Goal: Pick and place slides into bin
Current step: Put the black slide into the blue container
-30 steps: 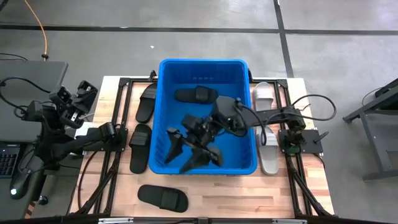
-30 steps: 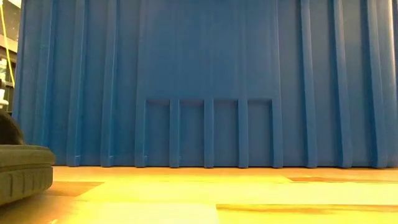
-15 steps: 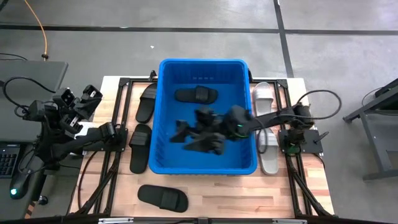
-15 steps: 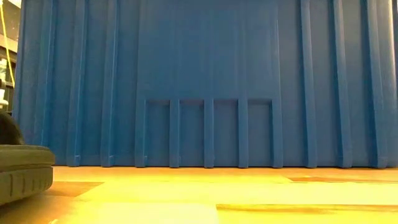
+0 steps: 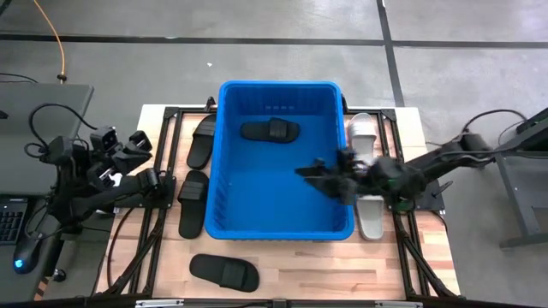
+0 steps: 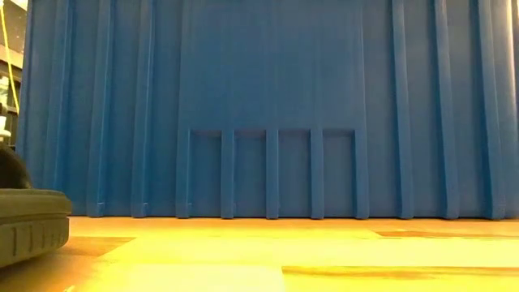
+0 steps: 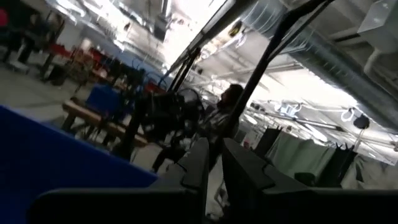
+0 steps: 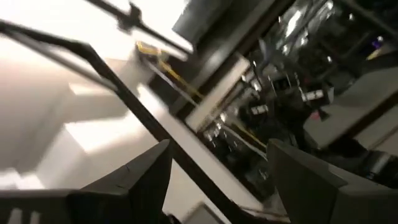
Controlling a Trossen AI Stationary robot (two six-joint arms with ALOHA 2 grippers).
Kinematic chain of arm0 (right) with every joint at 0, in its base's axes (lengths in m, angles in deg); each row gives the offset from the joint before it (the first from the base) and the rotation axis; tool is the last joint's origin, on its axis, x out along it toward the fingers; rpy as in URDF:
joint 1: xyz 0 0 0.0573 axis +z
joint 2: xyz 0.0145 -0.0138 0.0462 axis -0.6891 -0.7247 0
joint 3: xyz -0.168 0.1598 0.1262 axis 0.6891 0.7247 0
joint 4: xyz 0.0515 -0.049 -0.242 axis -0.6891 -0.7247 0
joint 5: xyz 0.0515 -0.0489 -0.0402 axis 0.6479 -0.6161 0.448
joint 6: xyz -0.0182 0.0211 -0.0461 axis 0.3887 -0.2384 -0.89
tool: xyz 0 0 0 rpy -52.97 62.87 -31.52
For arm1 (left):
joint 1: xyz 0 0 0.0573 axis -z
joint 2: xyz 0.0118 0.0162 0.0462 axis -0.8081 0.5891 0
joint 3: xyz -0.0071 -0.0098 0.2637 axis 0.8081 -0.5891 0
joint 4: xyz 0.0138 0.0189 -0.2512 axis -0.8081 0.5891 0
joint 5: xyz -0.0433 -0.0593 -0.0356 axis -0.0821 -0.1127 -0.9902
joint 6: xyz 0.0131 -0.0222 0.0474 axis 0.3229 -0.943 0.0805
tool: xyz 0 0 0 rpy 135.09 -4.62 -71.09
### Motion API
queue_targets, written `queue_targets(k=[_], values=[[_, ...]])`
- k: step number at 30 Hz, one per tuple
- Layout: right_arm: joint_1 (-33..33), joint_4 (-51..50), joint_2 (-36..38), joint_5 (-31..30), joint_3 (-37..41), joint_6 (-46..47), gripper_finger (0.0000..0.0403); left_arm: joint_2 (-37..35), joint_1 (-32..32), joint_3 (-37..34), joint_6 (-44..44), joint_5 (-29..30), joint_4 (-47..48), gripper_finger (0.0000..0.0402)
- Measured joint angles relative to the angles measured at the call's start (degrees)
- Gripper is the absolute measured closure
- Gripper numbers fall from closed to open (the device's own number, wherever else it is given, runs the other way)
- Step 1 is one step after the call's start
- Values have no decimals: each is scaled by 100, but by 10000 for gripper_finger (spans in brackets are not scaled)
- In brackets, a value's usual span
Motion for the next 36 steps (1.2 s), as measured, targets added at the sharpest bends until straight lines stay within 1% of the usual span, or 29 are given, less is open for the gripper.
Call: queue_targets(k=[2,5,7,9,12,14,20,23,27,31,34,36], values=[[190,-28,407,-489,458,-17,150,60,0,-12,-85,-21,98,364],[482,-56,849,-1208,943,-184,150,329,0,-149,-219,-94,-72,364],[649,93,1108,-1488,1113,-333,150,556,0,-197,-126,-118,-153,364],[769,83,1239,-1666,1218,-447,150,759,0,-199,-62,-94,-490,364],[909,-42,1333,-1909,1271,-488,150,1238,0,-195,193,32,-1356,364],[924,-54,1361,-1975,1264,-477,150,1664,0,-195,165,-5,-2019,364],[924,-130,1337,-2081,1264,-482,150,2920,2,-195,-528,-568,-4277,364],[924,-143,1339,-2148,1264,-518,150,3443,68,-195,-753,-724,-5116,364],[924,-161,1339,-2144,1264,-474,150,4023,479,-192,-892,-688,-5846,364],[924,-226,1339,-2135,1264,-466,150,4545,1036,-202,-837,-504,-6216,364],[967,-225,1339,-2140,1264,-466,150,4639,1949,-188,-370,-62,-6377,364],[1018,-230,1339,-2190,1264,-466,150,4618,2547,-189,-17,378,-6227,364]])
